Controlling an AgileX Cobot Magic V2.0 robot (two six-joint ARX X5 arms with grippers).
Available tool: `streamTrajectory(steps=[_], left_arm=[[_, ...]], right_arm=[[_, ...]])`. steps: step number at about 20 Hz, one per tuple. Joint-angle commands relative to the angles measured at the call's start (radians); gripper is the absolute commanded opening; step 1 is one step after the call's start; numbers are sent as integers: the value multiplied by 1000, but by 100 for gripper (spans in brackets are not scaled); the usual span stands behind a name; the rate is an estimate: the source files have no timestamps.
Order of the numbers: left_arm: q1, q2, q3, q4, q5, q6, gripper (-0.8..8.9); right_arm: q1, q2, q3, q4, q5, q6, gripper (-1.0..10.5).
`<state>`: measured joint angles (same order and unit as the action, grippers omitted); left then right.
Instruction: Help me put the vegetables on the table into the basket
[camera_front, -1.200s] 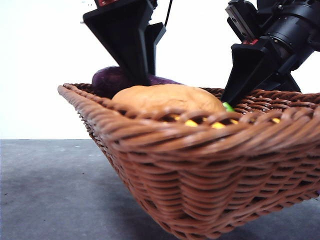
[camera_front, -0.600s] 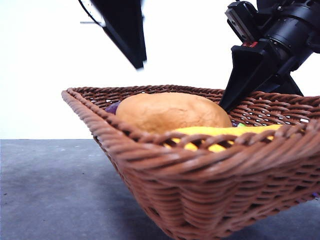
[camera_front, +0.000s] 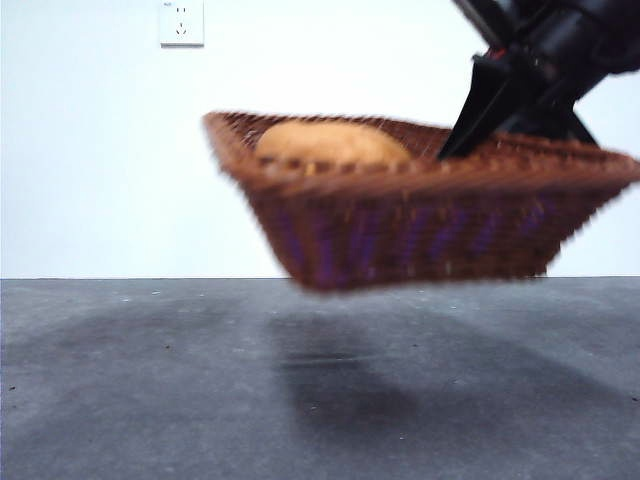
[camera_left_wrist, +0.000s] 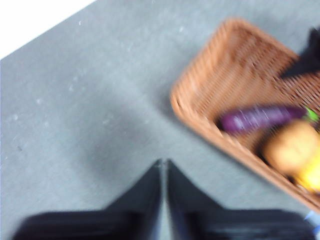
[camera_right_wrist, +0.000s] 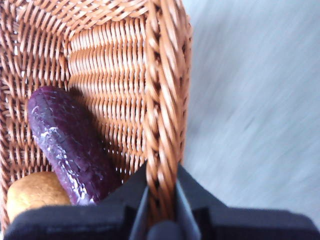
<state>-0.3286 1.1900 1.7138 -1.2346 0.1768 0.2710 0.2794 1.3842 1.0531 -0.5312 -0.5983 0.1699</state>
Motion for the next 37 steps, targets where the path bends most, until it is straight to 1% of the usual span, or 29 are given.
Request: streamTrajectory(steps=[1,4,8,13,15,18,21,25,28,30,32,35,36,37], left_arm=[[8,-50,-3,-2,13,-7,-7],[8,-114,-3,-23,14,-10,-7],[8,-188,-5,-54,8,-16,-7],[8,-251,-6,-82,6,-32,-7],[8,-269,-6,-82,6,-36,-7],[8,-285,-6,-82,6,-43,-7],[8,-286,-6,-82,6,-43,-7],[8,-286,-6,-82,6,-43,-7],[8,-286,-6,-82,6,-43,-7],[8,-285,-6,-82,7,-45,-7],[8,-285,-6,-82,7,-55,-7],[8,-285,-6,-82,7,-58,-7],[8,-285,-6,-82,6,-58,-7],[8,-285,-6,-82,7,-58,-7]], right_arm=[[-60,-6,86,-31,-10,-2,-16],[-166,-5,174,-106,5,-54,-16],[-298,42,219,-203,4,-132,-16],[-372,207,220,-198,4,-180,-16],[-386,278,220,-174,4,-193,-16],[-395,357,220,-142,46,-211,-16],[-399,423,228,-121,55,-224,-16],[-399,482,228,-108,113,-241,-16],[-398,511,228,-95,122,-251,-16],[-397,522,228,-86,146,-252,-15],[-397,529,228,-68,146,-252,-11],[-397,529,228,-37,146,-251,14],[-397,529,228,-29,145,-250,111],[-397,528,229,-18,142,-241,271]])
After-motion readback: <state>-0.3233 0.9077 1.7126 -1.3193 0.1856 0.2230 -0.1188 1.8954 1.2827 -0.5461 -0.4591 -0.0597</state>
